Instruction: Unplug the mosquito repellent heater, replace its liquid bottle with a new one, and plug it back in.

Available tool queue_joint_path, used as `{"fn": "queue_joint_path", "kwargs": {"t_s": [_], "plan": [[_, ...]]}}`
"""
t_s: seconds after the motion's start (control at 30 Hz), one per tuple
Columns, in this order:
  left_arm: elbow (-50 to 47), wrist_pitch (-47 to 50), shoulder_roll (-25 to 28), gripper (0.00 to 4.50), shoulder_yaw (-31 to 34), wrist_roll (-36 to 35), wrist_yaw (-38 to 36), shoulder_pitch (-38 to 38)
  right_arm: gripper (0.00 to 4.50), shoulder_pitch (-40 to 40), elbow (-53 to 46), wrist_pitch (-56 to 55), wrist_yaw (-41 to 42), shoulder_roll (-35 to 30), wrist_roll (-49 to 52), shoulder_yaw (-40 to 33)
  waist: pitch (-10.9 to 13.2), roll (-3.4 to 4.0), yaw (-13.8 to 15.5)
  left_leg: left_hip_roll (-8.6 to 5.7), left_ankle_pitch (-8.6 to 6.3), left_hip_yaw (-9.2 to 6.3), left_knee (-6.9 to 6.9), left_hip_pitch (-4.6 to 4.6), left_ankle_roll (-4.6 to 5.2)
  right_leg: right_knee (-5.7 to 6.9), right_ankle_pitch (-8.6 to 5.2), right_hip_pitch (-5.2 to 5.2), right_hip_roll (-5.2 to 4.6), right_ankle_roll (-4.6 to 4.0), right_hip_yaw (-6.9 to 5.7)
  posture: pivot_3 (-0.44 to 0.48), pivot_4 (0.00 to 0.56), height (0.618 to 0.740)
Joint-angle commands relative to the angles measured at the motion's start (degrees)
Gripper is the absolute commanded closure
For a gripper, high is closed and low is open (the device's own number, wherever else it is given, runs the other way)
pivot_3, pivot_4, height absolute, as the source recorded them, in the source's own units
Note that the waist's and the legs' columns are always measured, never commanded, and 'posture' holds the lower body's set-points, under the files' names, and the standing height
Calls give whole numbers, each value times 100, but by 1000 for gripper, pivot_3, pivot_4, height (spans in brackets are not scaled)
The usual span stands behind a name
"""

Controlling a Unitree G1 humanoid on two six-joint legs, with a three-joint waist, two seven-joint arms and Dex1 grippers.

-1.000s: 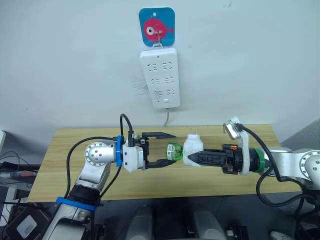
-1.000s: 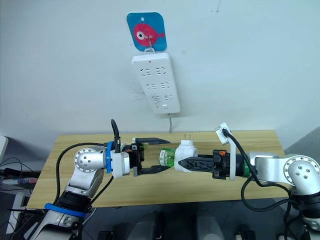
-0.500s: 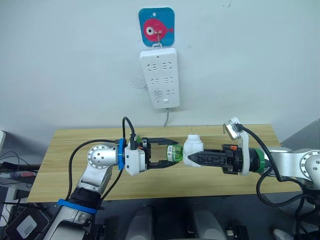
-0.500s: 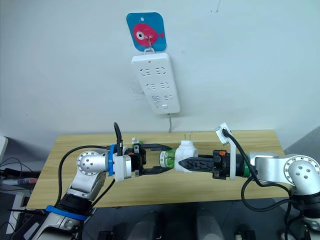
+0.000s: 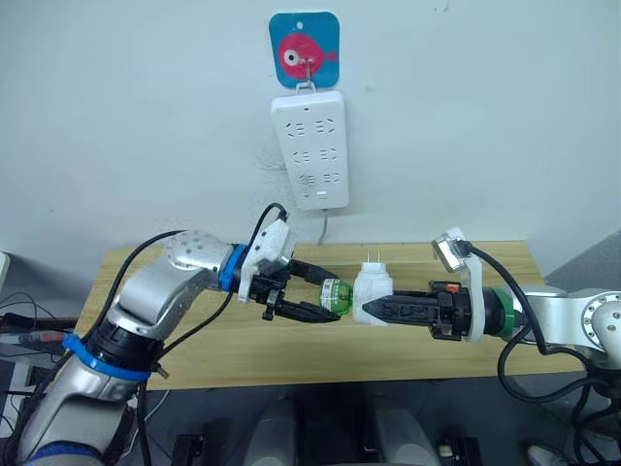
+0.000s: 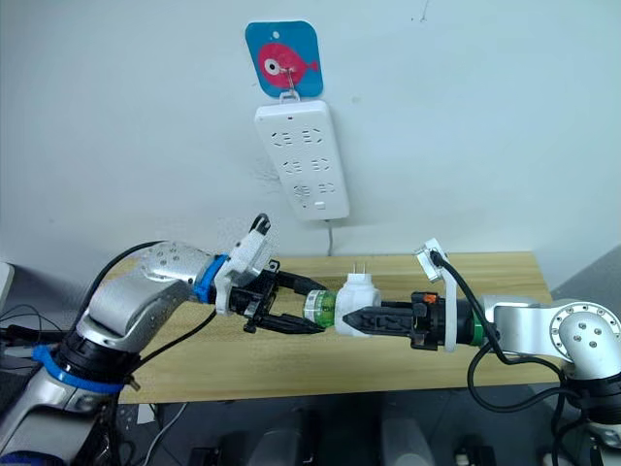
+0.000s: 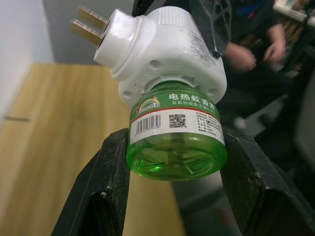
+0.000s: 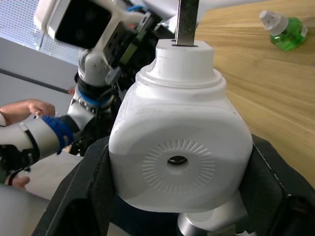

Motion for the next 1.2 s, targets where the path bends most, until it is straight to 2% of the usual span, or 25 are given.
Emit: {"fn": "queue_joint_path", "kwargs": {"t_s": [0.03, 0.4, 0.6, 0.8, 0.87, 1.03, 1.17, 1.2], "plan": [[287, 1388, 300, 2260, 269, -548, -178, -317, 1494, 17, -104, 10, 40, -172, 77, -158, 12, -2, -4, 0, 0, 0, 0, 0, 0, 0, 0, 0, 0, 0, 0, -125, 228, 740], [780, 3375, 567, 2260, 515, -1331, -318, -765, 1494, 28, -121, -46, 98, -192, 25, -126, 34, 0, -52, 0, 0, -1, 1, -1, 0, -2, 0, -1, -1, 0, 3, -123, 227, 740], [640, 3560, 541, 2260, 521, -1418, -260, -764, 1494, 11, -132, -90, 113, -192, 13, -80, 35, 0, -68, 0, 0, -2, 1, -1, -1, -2, 0, -2, -2, 0, 3, -116, 228, 740], [165, 2582, 242, 2260, 611, -1012, 156, -339, 1494, 26, -149, -122, 82, -186, 22, -77, 35, 1, -70, 0, 0, -2, 0, -1, -1, -4, 0, -3, -5, 0, 5, -121, 230, 740], [22, 2324, 190, 1545, 568, -872, 235, -220, 1494, 28, -148, -127, 69, -186, 35, -78, 35, 0, -67, 0, 1, -1, 1, -2, -1, -4, 0, -3, -6, 0, 4, -121, 230, 740], [-363, 1471, 196, 186, 613, -470, 119, 184, 1494, 29, -149, -142, 53, -215, 75, -65, 36, 1, -64, 0, 1, 1, 0, -1, -1, -4, 0, -3, -6, 0, 4, -118, 231, 740], [-474, 472, 316, 181, 642, 116, -29, 621, 1494, 32, -153, -150, 48, -209, 81, -66, 37, 2, -50, 0, 0, 1, -2, -1, -1, -6, 0, -3, -6, -1, 5, -118, 231, 740], [-462, -296, 321, 181, 582, 552, -95, 843, 1494, 36, -155, -152, 49, -208, 80, -68, 37, 3, -49, 0, 0, 1, -2, -1, -1, -6, 0, -3, -7, -1, 5, -118, 230, 740]]}}
